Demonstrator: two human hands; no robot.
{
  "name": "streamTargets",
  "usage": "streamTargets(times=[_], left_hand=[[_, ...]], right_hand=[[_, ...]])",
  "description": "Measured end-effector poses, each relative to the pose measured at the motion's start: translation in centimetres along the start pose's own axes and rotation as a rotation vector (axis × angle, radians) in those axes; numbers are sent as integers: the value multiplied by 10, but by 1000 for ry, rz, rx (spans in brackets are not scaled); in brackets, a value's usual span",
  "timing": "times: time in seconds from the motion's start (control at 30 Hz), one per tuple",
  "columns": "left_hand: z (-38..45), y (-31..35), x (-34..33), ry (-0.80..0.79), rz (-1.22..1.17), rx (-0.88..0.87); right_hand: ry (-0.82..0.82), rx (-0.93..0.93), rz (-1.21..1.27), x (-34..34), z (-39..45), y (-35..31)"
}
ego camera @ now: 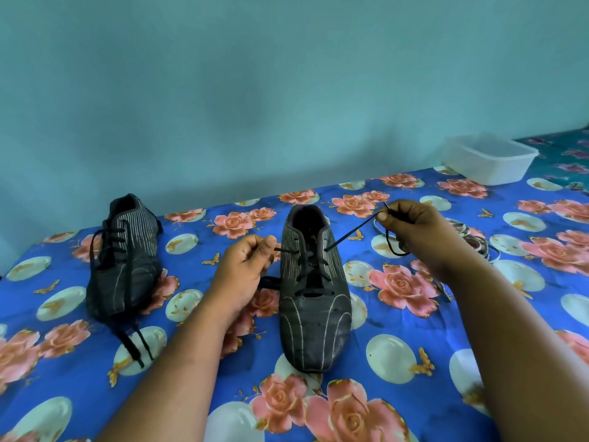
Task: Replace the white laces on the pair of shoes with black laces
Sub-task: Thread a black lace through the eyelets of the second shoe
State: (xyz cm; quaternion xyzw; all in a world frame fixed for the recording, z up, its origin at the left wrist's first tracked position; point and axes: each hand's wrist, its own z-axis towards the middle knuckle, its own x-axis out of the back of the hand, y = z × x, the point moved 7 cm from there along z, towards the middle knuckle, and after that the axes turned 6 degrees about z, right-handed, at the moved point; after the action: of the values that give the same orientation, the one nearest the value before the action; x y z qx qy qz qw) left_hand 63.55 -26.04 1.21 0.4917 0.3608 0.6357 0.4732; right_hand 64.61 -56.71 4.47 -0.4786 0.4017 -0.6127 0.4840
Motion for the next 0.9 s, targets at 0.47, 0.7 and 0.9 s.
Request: streamTargets(times=[0.47,0.7,0.9], left_hand=[[-1,-4,3,-145,281,24],[10,10,5,102,302,-236],[14,24,-18,44,492,-412]], right_hand=[[135,-185,39,18,4,20],[152,-79,-313,-3,-1,-7],[18,143,-323,-57,-17,-29]])
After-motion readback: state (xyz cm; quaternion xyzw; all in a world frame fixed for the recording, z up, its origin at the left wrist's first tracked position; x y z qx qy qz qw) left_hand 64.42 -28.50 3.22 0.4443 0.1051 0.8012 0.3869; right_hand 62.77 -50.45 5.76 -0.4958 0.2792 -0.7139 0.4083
